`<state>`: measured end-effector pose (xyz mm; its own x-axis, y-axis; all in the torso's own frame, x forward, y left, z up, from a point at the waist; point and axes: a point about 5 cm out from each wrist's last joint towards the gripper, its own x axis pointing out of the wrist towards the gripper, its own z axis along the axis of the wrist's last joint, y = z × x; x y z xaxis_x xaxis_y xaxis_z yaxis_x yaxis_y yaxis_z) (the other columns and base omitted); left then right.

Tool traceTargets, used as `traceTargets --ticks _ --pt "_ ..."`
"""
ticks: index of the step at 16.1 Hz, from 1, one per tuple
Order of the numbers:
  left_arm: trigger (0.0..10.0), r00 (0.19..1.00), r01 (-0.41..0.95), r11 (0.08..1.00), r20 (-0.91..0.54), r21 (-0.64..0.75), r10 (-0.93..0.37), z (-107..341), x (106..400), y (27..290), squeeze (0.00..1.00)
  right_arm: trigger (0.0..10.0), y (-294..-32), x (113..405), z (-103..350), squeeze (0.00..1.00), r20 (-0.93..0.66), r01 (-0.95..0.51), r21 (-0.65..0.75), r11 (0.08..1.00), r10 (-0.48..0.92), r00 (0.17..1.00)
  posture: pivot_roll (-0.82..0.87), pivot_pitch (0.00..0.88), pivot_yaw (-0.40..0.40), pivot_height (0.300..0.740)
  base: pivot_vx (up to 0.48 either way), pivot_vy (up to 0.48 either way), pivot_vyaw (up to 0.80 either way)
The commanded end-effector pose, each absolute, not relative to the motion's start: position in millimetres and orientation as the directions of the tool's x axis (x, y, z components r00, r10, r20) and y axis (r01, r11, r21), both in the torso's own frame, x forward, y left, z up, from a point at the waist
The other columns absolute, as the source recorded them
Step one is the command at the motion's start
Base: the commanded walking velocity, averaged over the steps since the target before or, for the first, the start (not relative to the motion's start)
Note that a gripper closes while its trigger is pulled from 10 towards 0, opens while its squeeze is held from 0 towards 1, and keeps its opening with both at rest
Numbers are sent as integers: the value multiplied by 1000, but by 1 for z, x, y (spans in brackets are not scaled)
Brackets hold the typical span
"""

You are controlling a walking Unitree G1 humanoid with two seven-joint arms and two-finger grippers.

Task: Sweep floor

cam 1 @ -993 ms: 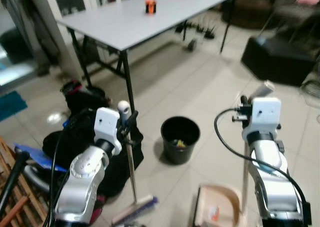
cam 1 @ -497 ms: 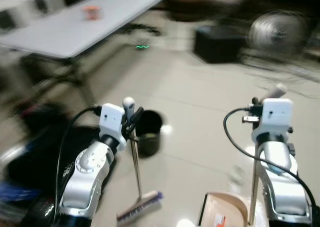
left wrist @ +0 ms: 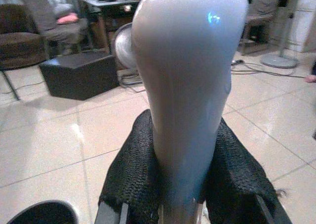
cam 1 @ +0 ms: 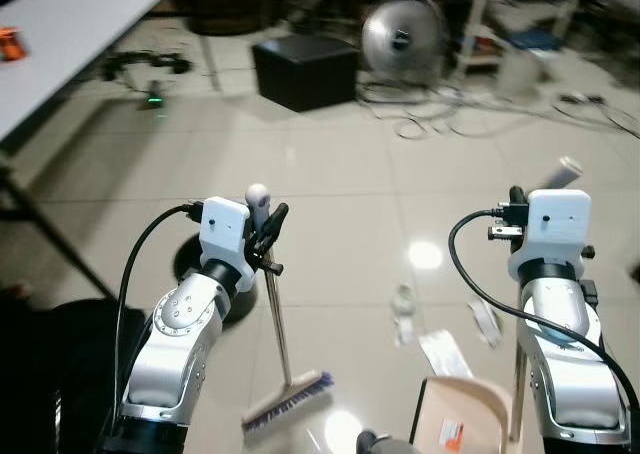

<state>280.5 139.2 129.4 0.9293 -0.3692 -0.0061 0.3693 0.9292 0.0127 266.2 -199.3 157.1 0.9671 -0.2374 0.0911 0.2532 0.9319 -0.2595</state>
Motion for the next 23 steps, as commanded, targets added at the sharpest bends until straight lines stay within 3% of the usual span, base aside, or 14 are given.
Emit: traceTargets --ticks 1,5,19,23 --pt "10000 936 351 936 35 26 -351 139 284 141 0 10000 -198 269 174 0 166 261 -282 923 -221 961 28 44 62 740 0 0 -719" --pt "10000 936 348 937 36 33 -349 140 283 139 0 10000 -199 272 175 0 146 237 -327 915 -198 969 27 48 56 740 0 -142 0" --pt "10000 930 365 930 32 46 -366 141 287 135 0 10000 -209 274 176 0 157 282 -289 915 -245 957 29 45 71 740 0 -306 0" --pt "10000 933 359 933 5 -14 -359 137 287 136 0 10000 -206 273 174 0 153 269 -281 921 -234 960 32 44 65 740 0 120 0"
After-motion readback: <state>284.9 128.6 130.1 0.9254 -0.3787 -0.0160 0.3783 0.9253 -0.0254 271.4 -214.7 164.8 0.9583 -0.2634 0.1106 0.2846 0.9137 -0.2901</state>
